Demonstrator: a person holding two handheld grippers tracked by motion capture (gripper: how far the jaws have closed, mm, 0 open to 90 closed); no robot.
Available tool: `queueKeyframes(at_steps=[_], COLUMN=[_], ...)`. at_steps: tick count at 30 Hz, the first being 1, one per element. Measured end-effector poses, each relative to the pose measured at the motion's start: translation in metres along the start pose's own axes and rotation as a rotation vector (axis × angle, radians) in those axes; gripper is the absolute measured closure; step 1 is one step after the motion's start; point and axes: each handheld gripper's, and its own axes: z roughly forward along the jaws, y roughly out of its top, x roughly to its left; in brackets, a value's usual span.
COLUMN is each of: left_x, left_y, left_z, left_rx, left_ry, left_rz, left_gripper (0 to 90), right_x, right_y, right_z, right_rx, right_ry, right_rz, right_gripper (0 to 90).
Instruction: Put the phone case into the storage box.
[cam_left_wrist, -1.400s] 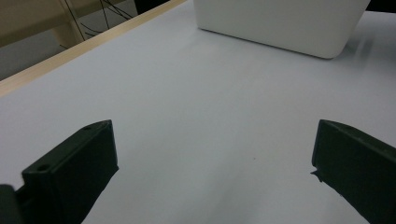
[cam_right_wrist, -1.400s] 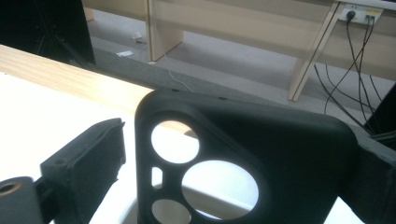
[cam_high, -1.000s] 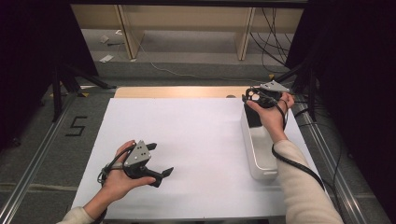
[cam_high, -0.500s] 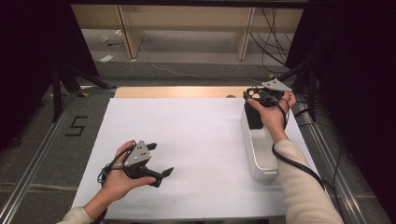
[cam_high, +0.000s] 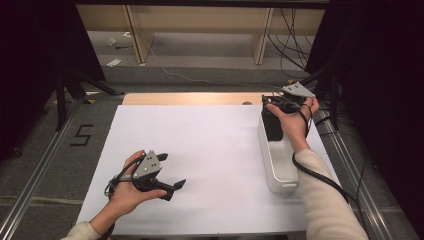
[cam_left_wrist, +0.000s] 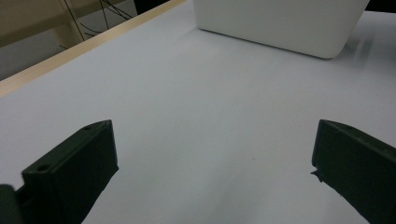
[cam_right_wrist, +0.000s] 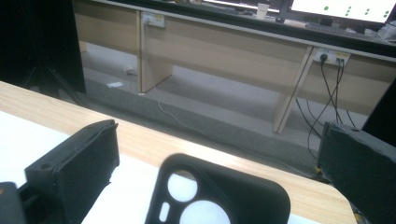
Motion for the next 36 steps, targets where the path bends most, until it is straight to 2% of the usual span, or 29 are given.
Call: queueKeyframes(at_steps=[17, 19, 21, 23, 27, 30, 31, 35, 36], left_x=[0.000, 0.000, 0.000, 0.000, 0.000, 0.000, 0.001, 0.000, 0.000], left_y=[0.000, 0.000, 0.000, 0.000, 0.000, 0.000, 0.000, 0.000, 0.000], left_z=[-0.001, -0.001, 0.000, -0.001, -0.001, -0.001, -0.001, -0.001, -0.001], left_rx=[0.001, 0.001, 0.002, 0.002, 0.002, 0.001, 0.000, 0.001, 0.001], left_ry=[0.003, 0.003, 0.002, 0.003, 0.004, 0.006, 0.006, 0.008, 0.008], left_rz=[-0.001, -0.002, -0.002, -0.004, -0.006, -0.010, -0.012, -0.012, -0.012], left_gripper=[0.0, 0.0, 0.0, 0.0, 0.0, 0.0, 0.0, 0.0, 0.0], right_x=[0.012, 0.014, 0.017, 0.021, 0.032, 0.039, 0.048, 0.063, 0.063], right_y=[0.011, 0.012, 0.013, 0.013, 0.014, 0.014, 0.014, 0.012, 0.012], right_z=[-0.007, -0.008, -0.010, -0.012, -0.016, -0.018, -0.021, -0.029, -0.029], right_rx=[-0.017, -0.022, -0.024, -0.026, -0.016, -0.009, 0.004, 0.014, 0.014], right_ry=[0.040, 0.068, 0.117, 0.133, 0.192, 0.215, 0.252, 0.315, 0.315], right_rz=[-0.026, -0.024, -0.014, -0.019, -0.010, -0.013, -0.018, -0.023, -0.023], right_gripper=[1.2, 6.3, 12.2, 15.7, 17.2, 17.1, 16.9, 16.4, 16.4])
